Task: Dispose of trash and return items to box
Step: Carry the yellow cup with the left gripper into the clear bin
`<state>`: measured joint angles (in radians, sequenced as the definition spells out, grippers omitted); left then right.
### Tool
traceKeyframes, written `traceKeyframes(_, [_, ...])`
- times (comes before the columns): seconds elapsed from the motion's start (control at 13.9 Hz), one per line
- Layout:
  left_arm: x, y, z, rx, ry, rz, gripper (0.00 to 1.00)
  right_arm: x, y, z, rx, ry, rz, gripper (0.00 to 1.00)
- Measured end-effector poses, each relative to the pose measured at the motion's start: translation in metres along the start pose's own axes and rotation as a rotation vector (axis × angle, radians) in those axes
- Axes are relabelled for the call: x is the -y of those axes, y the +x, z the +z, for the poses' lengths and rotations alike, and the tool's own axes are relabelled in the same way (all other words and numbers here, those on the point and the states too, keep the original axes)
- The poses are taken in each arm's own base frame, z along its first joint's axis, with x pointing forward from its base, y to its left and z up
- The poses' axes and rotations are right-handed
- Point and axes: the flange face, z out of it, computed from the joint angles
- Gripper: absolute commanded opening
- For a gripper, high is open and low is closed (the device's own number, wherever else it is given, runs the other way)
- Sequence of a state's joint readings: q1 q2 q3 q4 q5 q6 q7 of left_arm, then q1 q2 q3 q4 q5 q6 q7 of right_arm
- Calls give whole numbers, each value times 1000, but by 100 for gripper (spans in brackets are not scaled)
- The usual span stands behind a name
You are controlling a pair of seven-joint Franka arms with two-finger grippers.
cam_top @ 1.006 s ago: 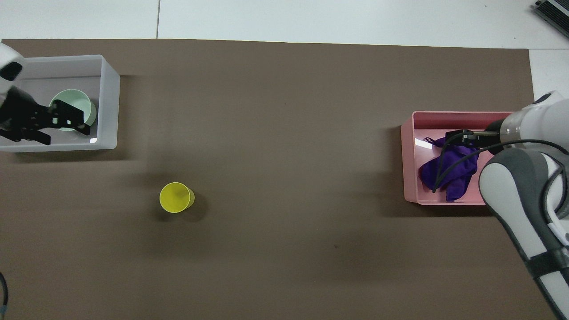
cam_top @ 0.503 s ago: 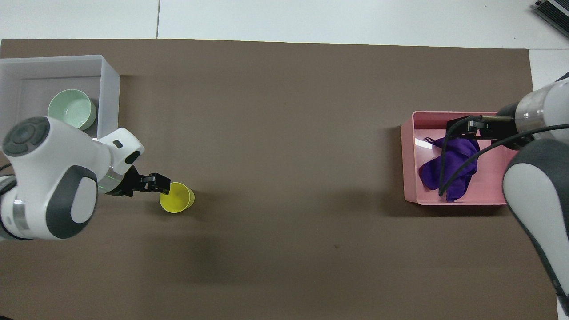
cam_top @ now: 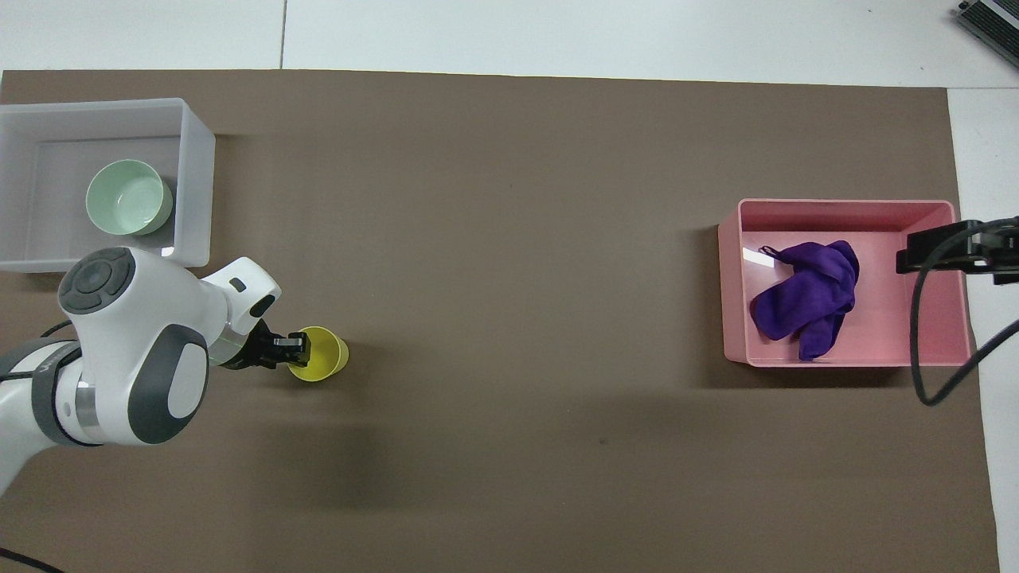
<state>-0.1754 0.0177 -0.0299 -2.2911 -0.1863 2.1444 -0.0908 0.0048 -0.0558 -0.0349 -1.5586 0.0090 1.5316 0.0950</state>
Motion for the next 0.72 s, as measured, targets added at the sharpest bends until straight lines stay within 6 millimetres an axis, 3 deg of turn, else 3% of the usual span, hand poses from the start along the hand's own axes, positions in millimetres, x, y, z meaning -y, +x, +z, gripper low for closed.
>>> traceKeyframes(0.14, [0,8,7,15,-1,-12,0,0,-1,2,7,-1,0,100])
traceKeyframes(0.29, [-4,17,-4,40,-13,-29,0,1,-1,8,19,-2,-2,100])
traceKeyframes(0.5, [18,37,-71,75,-39,-79,0,1,-1,16,29,-3,-2,100])
traceKeyframes(0.72, [87,50,-156,17,-79,-182,0,0,-3,24,35,-3,-1,100])
